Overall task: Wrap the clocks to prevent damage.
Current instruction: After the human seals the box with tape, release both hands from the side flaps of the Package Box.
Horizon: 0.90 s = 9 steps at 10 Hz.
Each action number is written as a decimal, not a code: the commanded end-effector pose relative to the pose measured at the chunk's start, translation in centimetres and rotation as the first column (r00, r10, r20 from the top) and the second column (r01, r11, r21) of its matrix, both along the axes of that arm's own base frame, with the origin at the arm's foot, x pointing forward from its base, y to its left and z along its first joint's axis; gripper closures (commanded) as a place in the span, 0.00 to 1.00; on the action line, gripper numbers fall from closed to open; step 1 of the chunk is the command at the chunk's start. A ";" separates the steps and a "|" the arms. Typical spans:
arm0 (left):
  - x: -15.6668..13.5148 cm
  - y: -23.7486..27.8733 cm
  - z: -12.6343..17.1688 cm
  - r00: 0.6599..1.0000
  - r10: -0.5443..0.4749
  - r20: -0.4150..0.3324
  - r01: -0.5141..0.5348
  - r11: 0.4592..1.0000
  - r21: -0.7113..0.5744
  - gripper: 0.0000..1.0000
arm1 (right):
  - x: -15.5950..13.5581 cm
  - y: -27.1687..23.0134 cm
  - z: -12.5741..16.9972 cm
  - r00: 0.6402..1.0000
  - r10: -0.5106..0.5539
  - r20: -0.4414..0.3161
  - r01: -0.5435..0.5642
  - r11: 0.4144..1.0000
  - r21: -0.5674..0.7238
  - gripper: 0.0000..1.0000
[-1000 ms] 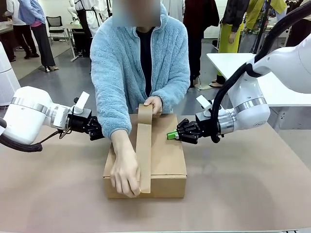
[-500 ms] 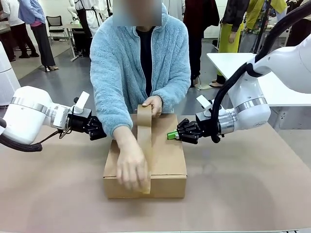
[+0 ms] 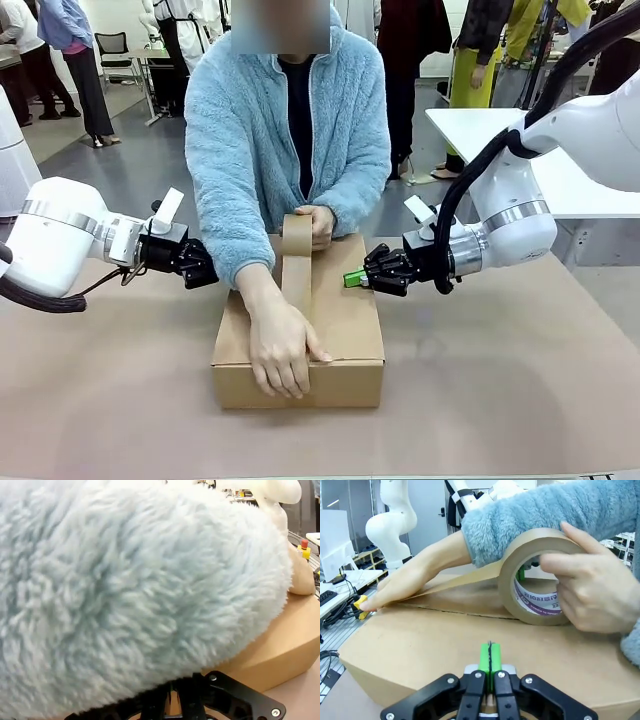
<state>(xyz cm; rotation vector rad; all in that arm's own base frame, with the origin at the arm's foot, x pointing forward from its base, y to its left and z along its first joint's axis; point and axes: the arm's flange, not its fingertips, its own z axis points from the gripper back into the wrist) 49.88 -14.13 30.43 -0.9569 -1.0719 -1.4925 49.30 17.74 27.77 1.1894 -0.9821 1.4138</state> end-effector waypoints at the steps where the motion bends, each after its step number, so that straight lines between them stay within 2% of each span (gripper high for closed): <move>1: 0.1 -0.2 -0.2 1.000 0.009 0.004 -0.009 1.000 0.013 0.99 | 0.0 0.0 -0.4 1.000 -0.008 -0.002 0.008 1.000 -0.012 0.99; 9: 0.1 -0.2 -0.2 1.000 0.009 0.004 -0.009 1.000 0.013 0.99 | 0.0 0.0 -0.4 1.000 -0.008 -0.002 0.008 1.000 -0.012 0.99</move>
